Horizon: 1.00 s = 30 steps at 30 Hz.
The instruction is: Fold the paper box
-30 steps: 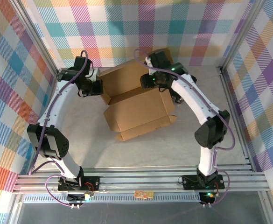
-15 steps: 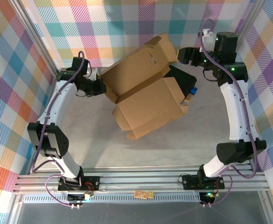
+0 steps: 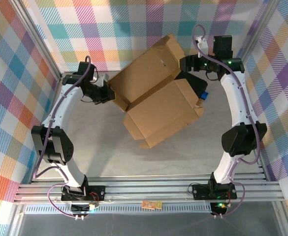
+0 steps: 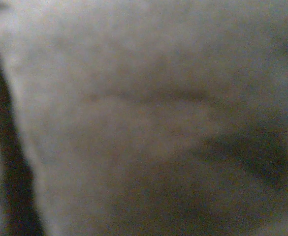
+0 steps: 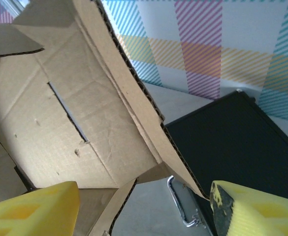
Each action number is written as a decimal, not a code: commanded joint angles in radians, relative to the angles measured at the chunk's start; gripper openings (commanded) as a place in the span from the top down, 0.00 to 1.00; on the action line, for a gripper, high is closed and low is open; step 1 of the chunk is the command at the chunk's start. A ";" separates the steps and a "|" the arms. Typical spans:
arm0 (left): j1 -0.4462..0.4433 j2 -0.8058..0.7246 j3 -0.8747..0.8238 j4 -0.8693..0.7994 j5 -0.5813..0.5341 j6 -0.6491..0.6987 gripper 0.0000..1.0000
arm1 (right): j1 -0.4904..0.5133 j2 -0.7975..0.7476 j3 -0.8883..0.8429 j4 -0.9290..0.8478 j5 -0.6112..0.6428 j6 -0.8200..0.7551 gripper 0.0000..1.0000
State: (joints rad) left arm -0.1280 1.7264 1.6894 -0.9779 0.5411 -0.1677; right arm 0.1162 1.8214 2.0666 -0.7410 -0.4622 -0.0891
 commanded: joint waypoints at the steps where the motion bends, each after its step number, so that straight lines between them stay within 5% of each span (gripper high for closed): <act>1: 0.007 -0.011 -0.012 -0.036 0.055 0.017 1.00 | -0.002 0.021 0.050 0.023 -0.054 -0.062 0.32; 8: 0.006 -0.012 -0.016 -0.066 0.025 0.031 1.00 | 0.002 -0.008 0.041 0.071 0.135 -0.100 0.27; 14: 0.007 -0.010 -0.022 -0.064 0.037 0.039 1.00 | 0.004 -0.086 -0.114 0.181 0.037 -0.193 0.20; 22: 0.007 0.001 -0.005 -0.064 0.046 0.036 1.00 | 0.029 0.010 -0.042 0.170 -0.013 -0.159 0.32; 30: 0.008 0.002 -0.002 -0.064 0.054 0.031 1.00 | 0.105 0.059 0.034 0.131 0.145 -0.168 0.55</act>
State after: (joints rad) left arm -0.1276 1.7264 1.6752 -1.0222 0.5426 -0.1417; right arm 0.1951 1.8763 2.0533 -0.6041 -0.3798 -0.2379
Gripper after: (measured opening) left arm 0.073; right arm 0.466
